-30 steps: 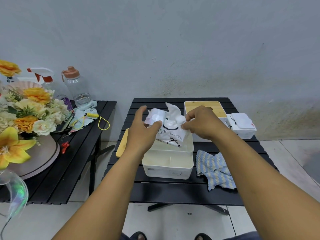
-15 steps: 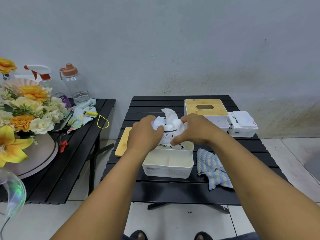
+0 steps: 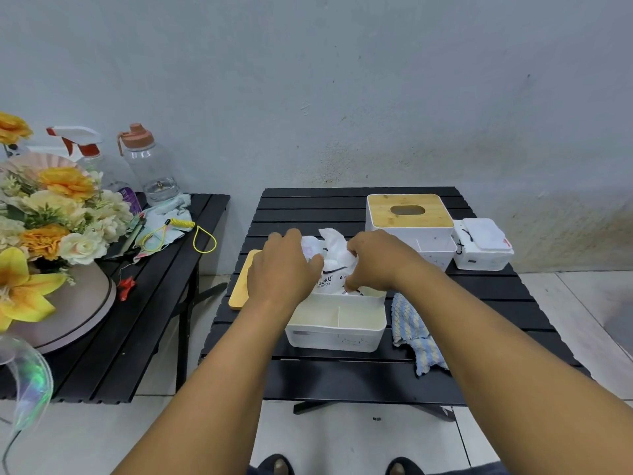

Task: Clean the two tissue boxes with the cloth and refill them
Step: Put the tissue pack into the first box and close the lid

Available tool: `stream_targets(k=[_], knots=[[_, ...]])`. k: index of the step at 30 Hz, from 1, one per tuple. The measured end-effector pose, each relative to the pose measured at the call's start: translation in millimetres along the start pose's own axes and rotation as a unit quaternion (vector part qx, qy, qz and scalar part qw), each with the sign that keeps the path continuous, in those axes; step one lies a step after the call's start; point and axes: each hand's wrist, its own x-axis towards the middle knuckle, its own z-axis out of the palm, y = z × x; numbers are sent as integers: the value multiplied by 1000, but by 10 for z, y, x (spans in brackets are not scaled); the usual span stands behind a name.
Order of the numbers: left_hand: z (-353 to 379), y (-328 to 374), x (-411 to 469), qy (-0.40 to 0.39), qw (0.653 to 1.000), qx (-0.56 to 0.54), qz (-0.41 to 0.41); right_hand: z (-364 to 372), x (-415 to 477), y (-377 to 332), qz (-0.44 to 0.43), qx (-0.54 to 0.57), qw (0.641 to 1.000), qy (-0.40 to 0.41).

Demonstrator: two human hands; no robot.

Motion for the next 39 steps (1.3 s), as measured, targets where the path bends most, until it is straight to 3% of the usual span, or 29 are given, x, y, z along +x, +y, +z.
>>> stream_targets(k=[9, 19, 31, 34, 39], knots=[[80, -95, 21, -43, 999, 13, -18, 80, 7, -117, -22, -99, 994, -45], [173, -148, 53, -52, 998, 19, -15, 52, 6, -69, -27, -93, 992, -75], [200, -298, 141, -17, 998, -62, -11, -26, -72, -48, -14, -75, 994, -75], [126, -364, 150, -13, 991, -125, -48, -85, -86, -26, -9, -50, 998, -43], [-8, -609, 266, 20, 966, -223, -131, -211, -104, 182, 39, 12, 996, 77]])
